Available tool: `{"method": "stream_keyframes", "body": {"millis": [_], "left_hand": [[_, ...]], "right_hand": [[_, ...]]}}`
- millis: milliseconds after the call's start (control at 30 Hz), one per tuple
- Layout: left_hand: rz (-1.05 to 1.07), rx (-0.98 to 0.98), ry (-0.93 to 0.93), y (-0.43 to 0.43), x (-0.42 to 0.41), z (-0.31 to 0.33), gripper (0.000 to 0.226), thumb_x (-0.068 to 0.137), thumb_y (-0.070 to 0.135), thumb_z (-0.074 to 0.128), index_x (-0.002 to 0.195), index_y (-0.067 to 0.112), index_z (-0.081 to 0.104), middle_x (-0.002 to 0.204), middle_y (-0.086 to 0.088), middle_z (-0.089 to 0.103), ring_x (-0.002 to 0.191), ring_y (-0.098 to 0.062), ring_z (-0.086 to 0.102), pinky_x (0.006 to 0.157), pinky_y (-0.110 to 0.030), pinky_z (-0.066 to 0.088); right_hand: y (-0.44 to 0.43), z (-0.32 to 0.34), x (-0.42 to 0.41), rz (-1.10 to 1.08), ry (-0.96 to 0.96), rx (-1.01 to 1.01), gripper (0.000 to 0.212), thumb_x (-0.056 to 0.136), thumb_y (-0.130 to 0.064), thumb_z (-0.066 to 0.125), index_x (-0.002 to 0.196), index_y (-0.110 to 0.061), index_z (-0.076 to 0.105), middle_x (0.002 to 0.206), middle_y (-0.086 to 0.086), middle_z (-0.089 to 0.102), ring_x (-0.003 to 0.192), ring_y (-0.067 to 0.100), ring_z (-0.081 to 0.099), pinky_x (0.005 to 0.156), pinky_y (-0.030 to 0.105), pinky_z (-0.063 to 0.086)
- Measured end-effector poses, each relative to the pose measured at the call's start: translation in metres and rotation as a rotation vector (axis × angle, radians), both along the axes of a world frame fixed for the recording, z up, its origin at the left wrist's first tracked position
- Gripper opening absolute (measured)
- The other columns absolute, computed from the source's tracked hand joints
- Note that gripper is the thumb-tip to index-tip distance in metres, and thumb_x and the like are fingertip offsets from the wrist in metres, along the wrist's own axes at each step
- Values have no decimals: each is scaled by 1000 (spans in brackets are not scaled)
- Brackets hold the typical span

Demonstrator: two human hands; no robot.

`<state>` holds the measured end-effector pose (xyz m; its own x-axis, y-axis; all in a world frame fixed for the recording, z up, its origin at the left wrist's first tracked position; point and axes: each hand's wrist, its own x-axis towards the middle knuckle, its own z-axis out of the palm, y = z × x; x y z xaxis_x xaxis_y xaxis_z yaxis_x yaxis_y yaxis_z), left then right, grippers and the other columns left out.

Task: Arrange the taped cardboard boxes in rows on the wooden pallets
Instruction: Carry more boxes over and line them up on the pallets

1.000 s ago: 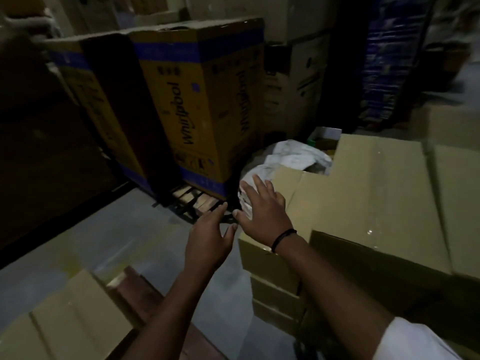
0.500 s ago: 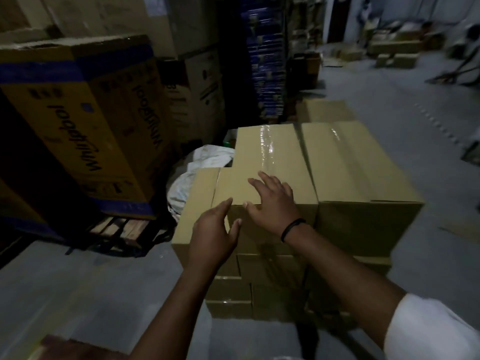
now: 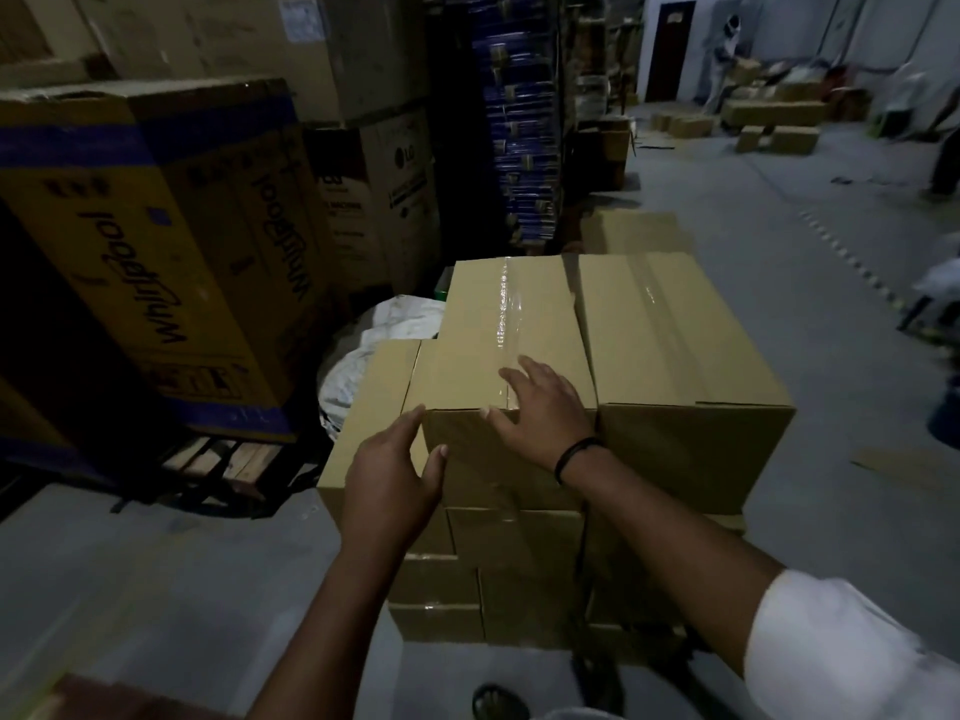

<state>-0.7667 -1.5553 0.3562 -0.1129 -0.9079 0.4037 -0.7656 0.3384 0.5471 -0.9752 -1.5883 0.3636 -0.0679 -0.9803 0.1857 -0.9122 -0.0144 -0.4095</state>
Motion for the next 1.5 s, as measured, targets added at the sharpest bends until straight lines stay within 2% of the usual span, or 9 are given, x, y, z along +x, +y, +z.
{"method": "stream_keyframes", "body": {"millis": [100, 200, 300, 433, 700, 1033, 1100, 1267, 1500], "left_hand": [[-7, 90, -83, -29, -19, -8, 72, 95, 49, 65, 157, 23, 38, 143, -8, 59, 131, -34, 53, 103, -46, 50], [-16, 215, -264, -66, -40, -14, 82, 97, 66, 49, 163, 29, 19, 167, -4, 28, 151, -46, 19, 120, -57, 27], [-63, 310, -438, -102, -61, -16, 81, 95, 74, 40, 162, 34, 18, 172, -9, 8, 152, -53, 7, 121, -60, 18], [-166, 434, -534, -149, -77, -19, 87, 88, 86, 28, 161, 46, 5, 172, -9, -7, 151, -56, 0, 119, -64, 23], [-166, 415, -546, -226, -101, -20, 89, 85, 93, 19, 160, 49, -1, 172, -4, -9, 151, -56, 7, 113, -64, 31], [-150, 390, -440, -274, -101, -28, 87, 84, 91, 34, 158, 52, 10, 172, 8, -5, 144, -50, 31, 109, -55, 39], [-145, 375, -435, -276, -98, -30, 87, 84, 92, 33, 158, 52, 10, 172, 9, -5, 143, -50, 34, 108, -54, 40], [-140, 346, -445, -279, -94, -34, 87, 84, 92, 30, 158, 52, 9, 172, 9, -5, 139, -50, 39, 106, -53, 42], [-131, 312, -457, -267, -88, -30, 94, 82, 94, 28, 161, 44, 13, 173, -1, -1, 137, -51, 43, 109, -54, 43]], "right_hand": [[-22, -6, -23, -88, 10, 50, 71, 95, -66, 49, 153, -26, 39, 167, 8, 23, 152, 31, 21, 123, 47, 22], [-49, -14, -45, -127, 33, 108, 76, 93, -71, 46, 154, -26, 36, 168, 10, 17, 153, 36, 16, 123, 51, 21], [-73, -26, -60, -159, 39, 170, 80, 91, -75, 43, 154, -26, 36, 168, 13, 14, 154, 40, 10, 124, 53, 14], [-101, -33, -71, -182, 73, 172, 82, 92, -78, 35, 156, -28, 33, 168, 13, 17, 154, 41, 7, 125, 55, 6], [-157, -31, -82, -119, 94, 244, 83, 93, -77, 33, 161, -32, 18, 171, 6, 2, 155, 39, -7, 124, 58, 3], [-188, -32, -88, -169, 33, 306, 88, 89, -83, 32, 161, -36, 12, 170, 5, -10, 154, 40, -14, 119, 64, 12], [-191, -34, -87, -209, 24, 314, 87, 89, -83, 33, 160, -37, 12, 170, 6, -10, 152, 47, -9, 119, 63, 14], [-194, -35, -81, -227, 131, 290, 88, 88, -85, 27, 159, -36, 12, 170, 6, -4, 143, 52, 25, 114, 59, 27], [-184, -26, -71, -229, 134, 279, 93, 84, -87, 32, 160, -35, 16, 171, 4, 0, 143, 50, 27, 115, 55, 27]]}}
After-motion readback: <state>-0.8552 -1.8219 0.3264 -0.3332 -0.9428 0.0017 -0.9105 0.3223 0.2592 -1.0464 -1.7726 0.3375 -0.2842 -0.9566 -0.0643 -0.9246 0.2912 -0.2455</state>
